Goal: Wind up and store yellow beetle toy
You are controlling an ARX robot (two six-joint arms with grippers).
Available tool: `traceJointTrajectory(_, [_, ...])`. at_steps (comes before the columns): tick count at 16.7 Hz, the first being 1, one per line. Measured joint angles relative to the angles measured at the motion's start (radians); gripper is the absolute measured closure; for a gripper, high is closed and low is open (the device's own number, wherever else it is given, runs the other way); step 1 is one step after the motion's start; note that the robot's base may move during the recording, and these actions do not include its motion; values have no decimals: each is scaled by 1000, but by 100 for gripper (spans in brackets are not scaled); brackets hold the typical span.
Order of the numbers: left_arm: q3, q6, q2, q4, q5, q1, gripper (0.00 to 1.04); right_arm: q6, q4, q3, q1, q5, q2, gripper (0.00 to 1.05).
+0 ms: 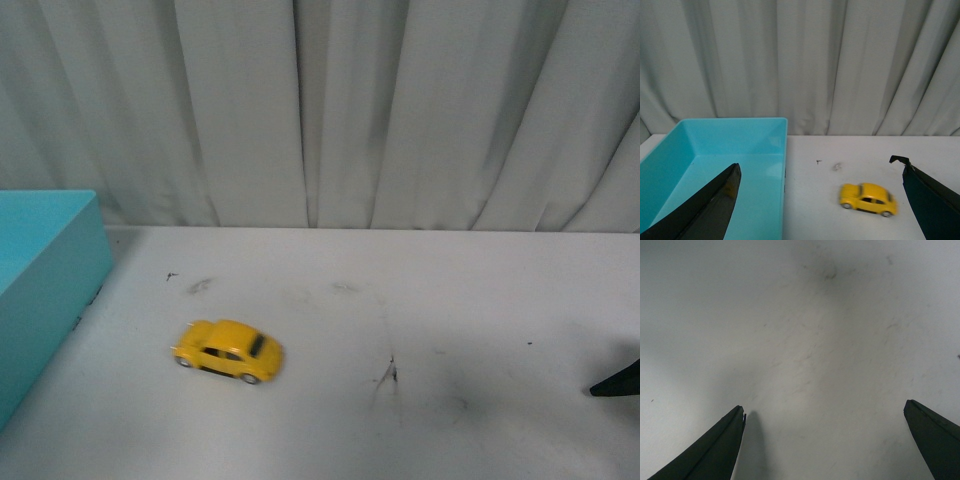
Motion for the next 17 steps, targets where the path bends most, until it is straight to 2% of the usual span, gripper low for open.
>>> traceJointTrajectory(2, [0,0,0,0,0,0,7,113,187,-61,26,-133,-60,7])
traceJointTrajectory(3, [0,0,0,0,0,0,7,266,403,-127,43,-229,-138,7])
traceJointTrajectory(4, [0,0,0,0,0,0,7,379,558,-172,49,-274,-182,7])
traceJointTrajectory(7, [0,0,0,0,0,0,7,753,1035,-317,49,-318,-230,7])
traceJointTrajectory(8, [0,0,0,0,0,0,7,965,1297,-402,57,-314,-230,7])
traceJointTrajectory(11, [0,0,0,0,0,0,7,1327,1624,-486,99,-291,-291,7])
traceJointTrajectory(12, [0,0,0,0,0,0,7,1467,1656,-509,123,-288,-366,7])
traceJointTrajectory(13, [0,0,0,0,0,0,7,1545,1656,-512,139,-283,-416,7])
traceJointTrajectory(17, [0,0,0,0,0,0,7,1688,1656,-513,169,-269,-542,7])
